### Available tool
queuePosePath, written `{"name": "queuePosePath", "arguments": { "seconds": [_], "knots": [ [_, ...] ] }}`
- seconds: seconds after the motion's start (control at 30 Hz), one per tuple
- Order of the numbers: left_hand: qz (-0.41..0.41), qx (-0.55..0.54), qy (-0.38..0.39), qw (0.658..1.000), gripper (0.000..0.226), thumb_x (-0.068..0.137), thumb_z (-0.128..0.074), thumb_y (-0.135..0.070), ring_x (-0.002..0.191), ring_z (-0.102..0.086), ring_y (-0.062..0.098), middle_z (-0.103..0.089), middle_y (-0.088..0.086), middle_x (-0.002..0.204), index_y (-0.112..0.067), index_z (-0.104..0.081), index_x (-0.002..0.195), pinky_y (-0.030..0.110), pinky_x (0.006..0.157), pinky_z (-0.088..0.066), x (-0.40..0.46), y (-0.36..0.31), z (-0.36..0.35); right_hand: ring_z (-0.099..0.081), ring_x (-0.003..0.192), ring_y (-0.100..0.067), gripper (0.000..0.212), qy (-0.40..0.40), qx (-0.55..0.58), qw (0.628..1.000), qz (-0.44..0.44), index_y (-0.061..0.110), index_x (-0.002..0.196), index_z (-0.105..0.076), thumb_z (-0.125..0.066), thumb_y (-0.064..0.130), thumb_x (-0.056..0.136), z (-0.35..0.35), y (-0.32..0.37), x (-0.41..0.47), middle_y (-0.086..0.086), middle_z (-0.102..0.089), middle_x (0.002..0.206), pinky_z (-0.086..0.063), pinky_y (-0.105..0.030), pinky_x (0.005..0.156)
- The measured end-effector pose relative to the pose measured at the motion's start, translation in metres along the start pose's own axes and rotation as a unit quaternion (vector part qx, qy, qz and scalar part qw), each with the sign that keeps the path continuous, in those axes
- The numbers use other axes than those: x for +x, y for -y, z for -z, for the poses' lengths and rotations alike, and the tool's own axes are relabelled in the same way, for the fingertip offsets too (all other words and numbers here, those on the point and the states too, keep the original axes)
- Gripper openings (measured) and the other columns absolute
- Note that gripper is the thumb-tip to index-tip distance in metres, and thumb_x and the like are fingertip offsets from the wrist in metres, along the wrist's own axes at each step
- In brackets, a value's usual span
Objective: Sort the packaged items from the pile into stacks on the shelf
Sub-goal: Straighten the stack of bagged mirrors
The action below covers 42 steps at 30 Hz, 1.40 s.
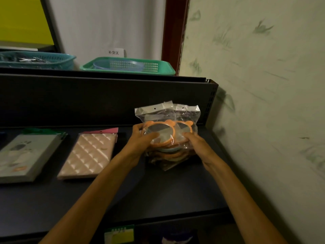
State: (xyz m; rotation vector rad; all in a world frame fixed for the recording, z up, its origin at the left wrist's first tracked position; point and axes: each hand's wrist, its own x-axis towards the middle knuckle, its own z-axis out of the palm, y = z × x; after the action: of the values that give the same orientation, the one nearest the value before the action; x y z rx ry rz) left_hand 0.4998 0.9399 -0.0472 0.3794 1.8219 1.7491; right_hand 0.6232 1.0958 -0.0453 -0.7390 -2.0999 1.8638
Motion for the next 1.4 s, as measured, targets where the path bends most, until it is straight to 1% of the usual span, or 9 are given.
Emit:
{"name": "queuePosePath", "arguments": {
  "seconds": [0.27,0.4,0.57,0.73,0.87,1.13,1.2,1.3,1.4],
  "knots": [
    [-0.052,0.042,0.008,0.998,0.066,0.09,-0.059,-0.022,0.109,-0.052,0.021,-0.042,-0.004,0.12,-0.037,-0.021,0.142,0.044,0.091,-0.05,0.001,0.008,-0.006,-0.061,0.105,-0.015,0.019,0.052,-0.003,0.999,0.0,0.031,0.105,-0.062,-0.06,0.032,0.087,0.012,-0.002,0.004,0.005,-0.069,0.106,-0.045,-0.029,0.087],
    [-0.056,0.069,0.005,0.996,0.055,0.088,-0.062,-0.026,0.106,-0.056,0.017,-0.051,0.001,0.127,-0.026,-0.037,0.138,0.035,0.084,-0.053,0.002,0.01,-0.008,-0.059,0.113,-0.022,0.058,0.042,0.026,0.999,-0.004,0.031,0.12,-0.058,-0.072,0.051,0.067,0.018,0.004,0.006,-0.001,-0.066,0.119,-0.041,-0.047,0.104],
    [-0.063,0.095,0.035,0.993,0.044,0.092,-0.057,-0.027,0.089,-0.055,0.006,-0.052,-0.01,0.1,-0.025,-0.043,0.134,0.022,0.065,-0.045,0.001,0.01,-0.015,-0.055,0.108,-0.01,0.055,0.035,-0.039,0.998,0.024,0.032,0.141,-0.034,-0.053,0.042,0.091,0.0,0.001,0.009,0.002,-0.054,0.129,-0.042,-0.023,0.075],
    [-0.033,0.055,0.055,0.996,0.045,0.087,-0.063,-0.026,0.103,-0.058,0.018,-0.054,0.001,0.121,-0.034,-0.046,0.128,0.034,0.081,-0.053,0.003,0.004,-0.007,-0.058,0.108,-0.018,0.043,0.028,0.024,0.999,0.002,0.032,0.13,-0.045,-0.057,0.036,0.088,0.0,-0.003,0.006,0.001,-0.061,0.119,-0.046,-0.038,0.095],
    [-0.065,0.074,0.049,0.994,0.058,0.086,-0.064,-0.031,0.107,-0.056,0.02,-0.05,0.0,0.125,-0.035,-0.038,0.137,0.037,0.083,-0.055,-0.001,0.007,-0.011,-0.065,0.102,-0.022,0.024,0.041,0.077,0.996,-0.012,0.024,0.111,-0.057,-0.059,0.032,0.088,-0.004,-0.004,0.0,-0.008,-0.067,0.112,-0.052,-0.037,0.091],
    [-0.159,0.094,0.069,0.98,0.097,0.073,-0.077,-0.02,0.122,-0.049,0.023,-0.039,0.003,0.142,-0.038,-0.015,0.146,0.044,0.09,-0.053,-0.007,0.001,-0.006,-0.063,0.108,-0.011,0.052,0.046,0.093,0.992,0.07,0.027,0.13,-0.05,-0.068,0.032,0.082,0.003,-0.01,-0.002,0.003,-0.065,0.12,-0.053,-0.033,0.09],
    [-0.155,0.083,0.051,0.983,0.105,0.07,-0.079,-0.013,0.106,-0.059,0.006,-0.043,0.001,0.137,-0.025,-0.013,0.15,0.027,0.08,-0.055,-0.006,0.002,-0.004,-0.064,0.109,-0.015,0.054,0.042,0.106,0.989,0.091,0.021,0.129,-0.053,-0.071,0.027,0.079,0.004,-0.008,-0.003,0.001,-0.067,0.118,-0.053,-0.038,0.091],
    [-0.167,0.097,0.084,0.978,0.08,0.065,-0.082,-0.006,0.072,-0.067,0.001,-0.064,0.01,0.108,-0.013,-0.041,0.134,0.016,0.059,-0.052,-0.004,0.003,-0.001,-0.068,0.096,-0.017,0.036,0.019,0.081,0.987,0.135,0.017,0.108,-0.064,-0.076,0.02,0.074,0.002,-0.007,-0.001,0.0,-0.072,0.098,-0.053,-0.04,0.087],
    [-0.193,0.136,0.115,0.965,0.084,0.057,-0.078,-0.018,0.08,-0.068,0.007,-0.064,0.005,0.099,-0.015,-0.043,0.133,0.022,0.065,-0.054,-0.002,0.008,0.004,-0.063,0.095,-0.005,0.063,0.017,0.004,0.984,0.178,0.013,0.13,-0.048,-0.073,0.013,0.072,-0.003,-0.008,-0.001,0.009,-0.066,0.102,-0.052,-0.021,0.079]
  ]
}}
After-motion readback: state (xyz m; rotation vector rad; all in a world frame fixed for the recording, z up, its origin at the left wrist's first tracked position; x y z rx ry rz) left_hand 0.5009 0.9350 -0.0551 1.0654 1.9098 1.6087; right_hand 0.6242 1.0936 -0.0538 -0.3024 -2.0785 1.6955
